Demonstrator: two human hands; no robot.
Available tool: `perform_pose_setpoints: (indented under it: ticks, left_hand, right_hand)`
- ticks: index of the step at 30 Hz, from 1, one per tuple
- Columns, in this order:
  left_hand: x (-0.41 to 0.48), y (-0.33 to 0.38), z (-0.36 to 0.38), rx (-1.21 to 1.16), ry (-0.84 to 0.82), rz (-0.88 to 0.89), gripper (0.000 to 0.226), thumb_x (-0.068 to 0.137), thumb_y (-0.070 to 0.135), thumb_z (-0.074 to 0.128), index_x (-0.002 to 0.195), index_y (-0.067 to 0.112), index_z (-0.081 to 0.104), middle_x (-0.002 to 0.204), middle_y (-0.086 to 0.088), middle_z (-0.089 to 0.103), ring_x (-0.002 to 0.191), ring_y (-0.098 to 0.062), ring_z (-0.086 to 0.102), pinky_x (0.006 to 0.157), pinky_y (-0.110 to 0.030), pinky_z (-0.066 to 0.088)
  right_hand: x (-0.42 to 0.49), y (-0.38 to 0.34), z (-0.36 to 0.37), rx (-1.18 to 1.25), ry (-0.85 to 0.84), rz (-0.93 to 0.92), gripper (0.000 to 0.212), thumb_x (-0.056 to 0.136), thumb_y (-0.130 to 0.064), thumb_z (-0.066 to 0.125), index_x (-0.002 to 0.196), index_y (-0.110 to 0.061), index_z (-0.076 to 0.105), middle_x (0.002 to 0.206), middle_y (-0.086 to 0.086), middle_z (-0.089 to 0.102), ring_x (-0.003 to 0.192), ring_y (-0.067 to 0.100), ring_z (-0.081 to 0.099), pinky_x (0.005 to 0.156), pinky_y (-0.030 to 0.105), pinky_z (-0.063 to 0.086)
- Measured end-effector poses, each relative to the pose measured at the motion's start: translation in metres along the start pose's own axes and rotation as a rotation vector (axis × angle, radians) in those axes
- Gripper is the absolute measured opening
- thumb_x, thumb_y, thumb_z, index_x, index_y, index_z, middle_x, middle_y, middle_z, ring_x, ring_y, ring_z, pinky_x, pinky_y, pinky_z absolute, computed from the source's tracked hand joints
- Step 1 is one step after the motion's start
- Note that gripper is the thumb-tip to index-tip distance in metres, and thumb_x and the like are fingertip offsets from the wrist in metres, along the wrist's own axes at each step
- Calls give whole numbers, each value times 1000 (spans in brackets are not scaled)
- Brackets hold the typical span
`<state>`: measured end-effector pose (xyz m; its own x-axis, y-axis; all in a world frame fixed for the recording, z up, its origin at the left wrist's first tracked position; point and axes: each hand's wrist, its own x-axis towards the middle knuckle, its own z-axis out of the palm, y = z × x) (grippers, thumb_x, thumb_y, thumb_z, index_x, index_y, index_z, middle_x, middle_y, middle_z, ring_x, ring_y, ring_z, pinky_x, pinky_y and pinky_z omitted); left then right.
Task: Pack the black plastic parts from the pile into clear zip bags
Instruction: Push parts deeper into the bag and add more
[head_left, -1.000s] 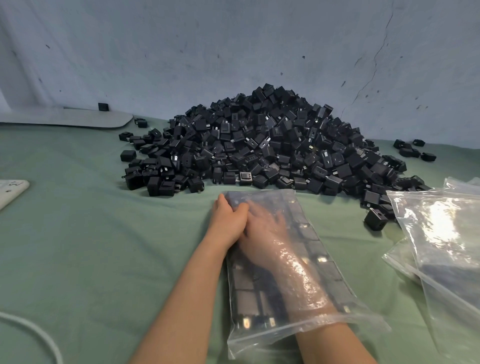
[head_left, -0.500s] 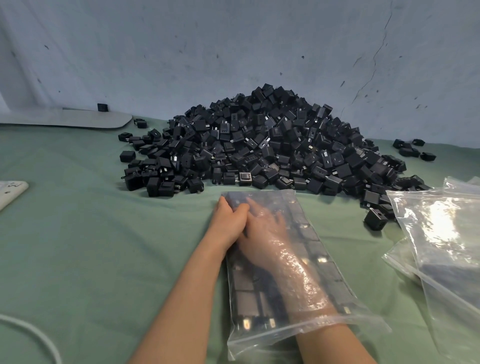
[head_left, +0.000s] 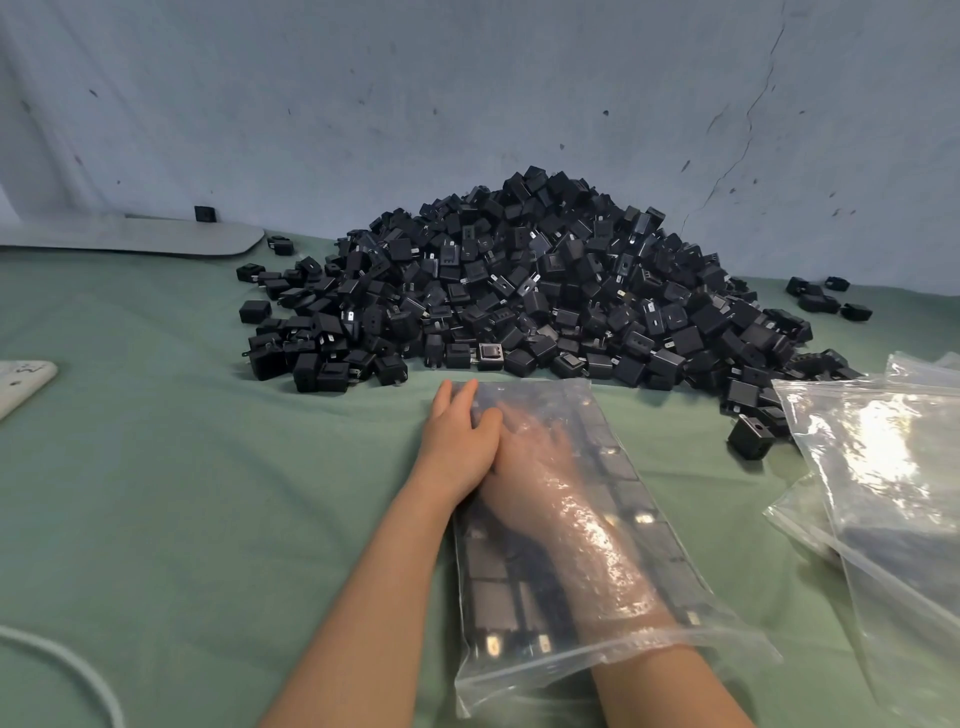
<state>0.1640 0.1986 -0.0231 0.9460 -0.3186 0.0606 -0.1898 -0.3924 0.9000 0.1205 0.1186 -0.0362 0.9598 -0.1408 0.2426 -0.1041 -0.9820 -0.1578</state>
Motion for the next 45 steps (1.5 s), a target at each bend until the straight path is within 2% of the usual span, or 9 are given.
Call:
perform_pose_setpoints:
  ticks: [3,20,28,30,32,34,37,41,45]
  left_hand:
    - [1,-1,0,27,-6,-1,54,97,26,42,148,18,28,159,1,9,144,-13,16,111,-23,13]
    - [4,-3,4,152,-49,-8,49,98,29,29,147,29,30,160,-3,4,147,-20,2,117,-36,6]
    - [1,5,0,-122,-8,-31,36,101,24,31,130,20,52,157,-5,18,144,-13,15,111,-21,13]
    - [-1,7,-3,-394,7,-96,37,102,32,29,122,18,57,146,-3,42,134,-10,38,108,-20,26]
    - [-1,7,-5,-679,3,-166,49,102,43,23,105,14,63,109,4,65,88,1,67,78,-15,52]
    - [0,3,-5,-769,19,-197,59,101,50,16,94,11,60,90,6,55,52,9,60,50,-9,48]
    - [1,2,-7,-767,-3,-169,71,98,56,7,135,5,41,114,2,57,63,7,54,59,-8,44]
    - [-3,7,-9,-795,0,-204,71,100,50,6,141,-2,33,140,-13,45,87,-6,50,51,-4,42]
    - [-8,1,-11,-771,1,-243,69,100,50,11,145,0,28,147,-12,38,118,-10,43,81,-18,36]
  right_hand:
    - [2,6,5,-53,-102,-12,56,96,-32,38,149,-27,22,154,-3,27,144,18,19,118,44,11]
    - [-3,1,-10,-13,-168,51,55,97,-25,41,149,-23,23,157,3,21,146,22,13,118,50,4]
    - [-36,1,-38,18,-222,178,61,98,-58,21,151,-30,17,160,11,7,147,30,3,119,48,1]
    - [-35,-1,-38,16,-263,172,65,96,-63,17,153,-30,11,161,11,-3,148,31,-4,119,48,-4]
    - [-32,-2,-36,7,-281,161,68,95,-64,14,153,-30,6,161,9,-7,147,30,-8,119,47,-6]
    - [-30,-2,-34,13,-276,160,67,96,-64,14,153,-31,5,161,9,-8,147,30,-10,118,47,-7]
    - [-28,-2,-32,16,-277,156,66,96,-62,14,153,-30,8,161,9,-6,147,29,-10,118,47,-7]
    - [-33,-2,-37,-19,-236,160,65,98,-58,12,153,-24,12,161,11,0,148,28,-3,119,46,-3]
    - [-53,-4,-40,-35,-218,176,65,98,-57,11,153,-22,13,161,9,3,148,26,-2,119,46,-4]
